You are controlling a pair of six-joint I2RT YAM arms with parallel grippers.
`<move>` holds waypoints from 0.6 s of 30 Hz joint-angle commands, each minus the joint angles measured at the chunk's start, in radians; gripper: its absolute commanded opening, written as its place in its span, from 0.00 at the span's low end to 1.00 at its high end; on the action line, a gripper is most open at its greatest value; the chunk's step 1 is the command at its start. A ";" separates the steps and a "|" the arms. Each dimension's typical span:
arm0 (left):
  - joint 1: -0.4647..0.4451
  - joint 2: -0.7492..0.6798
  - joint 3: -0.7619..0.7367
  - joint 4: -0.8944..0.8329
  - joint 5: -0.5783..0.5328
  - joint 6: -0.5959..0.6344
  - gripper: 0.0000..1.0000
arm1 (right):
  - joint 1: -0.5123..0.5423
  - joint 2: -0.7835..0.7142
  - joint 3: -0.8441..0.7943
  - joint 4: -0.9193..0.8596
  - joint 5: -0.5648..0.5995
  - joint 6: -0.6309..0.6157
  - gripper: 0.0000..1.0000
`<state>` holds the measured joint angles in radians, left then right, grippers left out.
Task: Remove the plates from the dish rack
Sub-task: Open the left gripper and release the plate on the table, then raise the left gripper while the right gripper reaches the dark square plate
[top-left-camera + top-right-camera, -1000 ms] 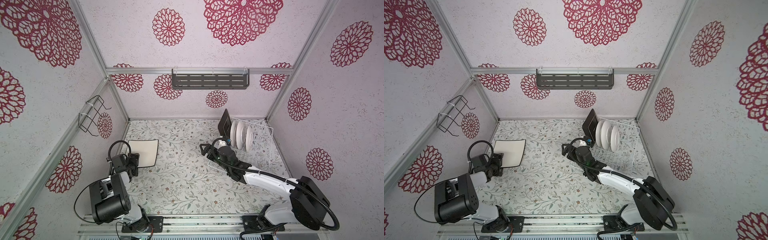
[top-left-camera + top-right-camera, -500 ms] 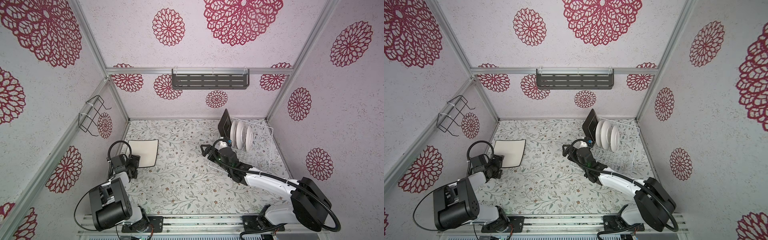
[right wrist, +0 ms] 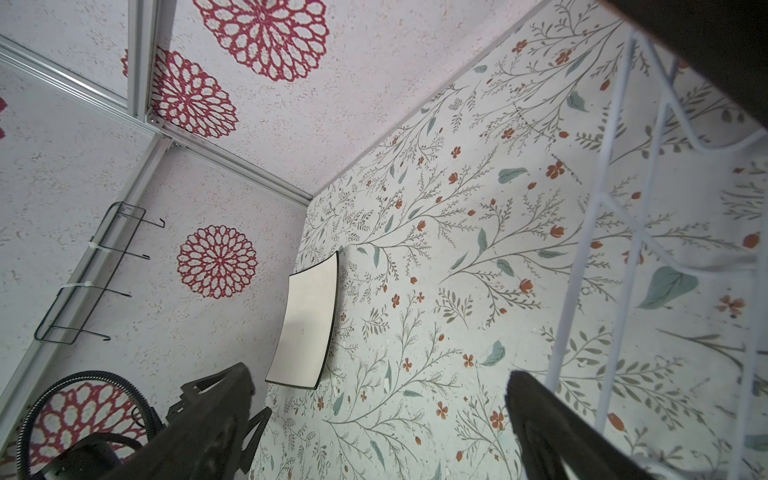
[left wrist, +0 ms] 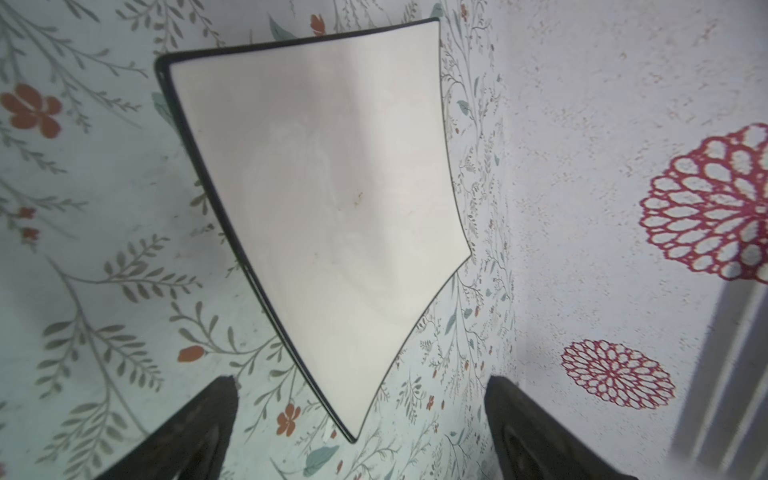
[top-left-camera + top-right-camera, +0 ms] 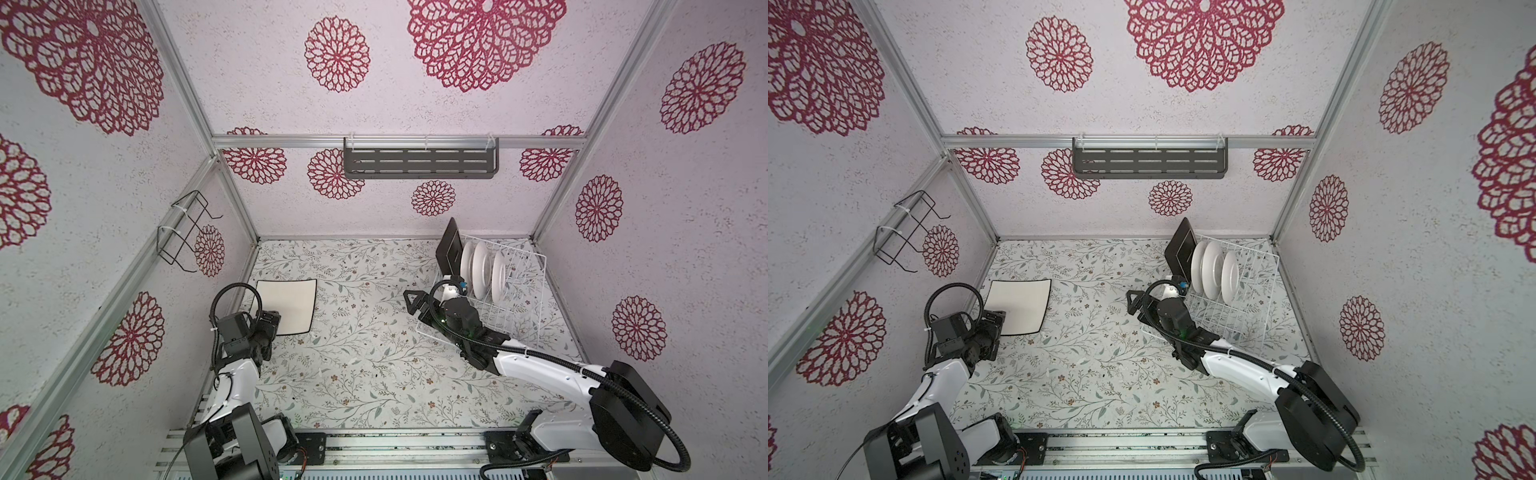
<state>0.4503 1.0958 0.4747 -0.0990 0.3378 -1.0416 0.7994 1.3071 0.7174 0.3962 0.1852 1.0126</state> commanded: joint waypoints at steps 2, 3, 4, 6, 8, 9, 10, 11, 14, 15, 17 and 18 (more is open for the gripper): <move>0.002 -0.093 -0.005 -0.024 0.069 -0.001 0.97 | 0.004 -0.055 0.025 -0.026 0.051 -0.035 0.98; 0.002 -0.115 -0.002 -0.026 0.081 -0.002 0.97 | 0.004 -0.057 0.035 -0.045 0.057 -0.051 0.98; 0.002 -0.138 0.000 -0.030 0.090 0.004 0.97 | 0.003 -0.057 0.049 -0.073 0.067 -0.067 0.98; 0.000 -0.171 0.008 -0.051 0.103 0.017 0.97 | 0.003 -0.055 0.084 -0.141 0.096 -0.097 0.98; -0.002 -0.200 0.016 -0.071 0.118 0.033 0.97 | 0.004 -0.055 0.123 -0.222 0.137 -0.124 0.98; -0.005 -0.214 0.019 -0.077 0.126 0.038 0.97 | 0.003 -0.055 0.142 -0.257 0.155 -0.139 0.98; -0.009 -0.227 0.021 -0.082 0.133 0.040 0.97 | 0.003 -0.054 0.158 -0.286 0.169 -0.154 0.98; -0.012 -0.239 0.022 -0.086 0.135 0.039 0.97 | 0.003 -0.052 0.172 -0.312 0.183 -0.159 0.98; -0.040 -0.275 0.019 -0.087 0.131 0.037 0.97 | 0.004 -0.042 0.212 -0.378 0.213 -0.177 0.98; -0.054 -0.286 0.016 -0.085 0.122 0.032 0.97 | 0.004 -0.036 0.223 -0.395 0.221 -0.180 0.97; -0.091 -0.303 0.010 -0.077 0.100 0.027 0.97 | 0.004 -0.023 0.245 -0.426 0.240 -0.189 0.97; -0.111 -0.310 0.007 -0.072 0.086 0.023 0.97 | 0.003 -0.016 0.259 -0.445 0.255 -0.195 0.98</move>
<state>0.3775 0.8078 0.4751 -0.1741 0.4397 -1.0256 0.7994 1.2846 0.9310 0.0368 0.3672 0.8635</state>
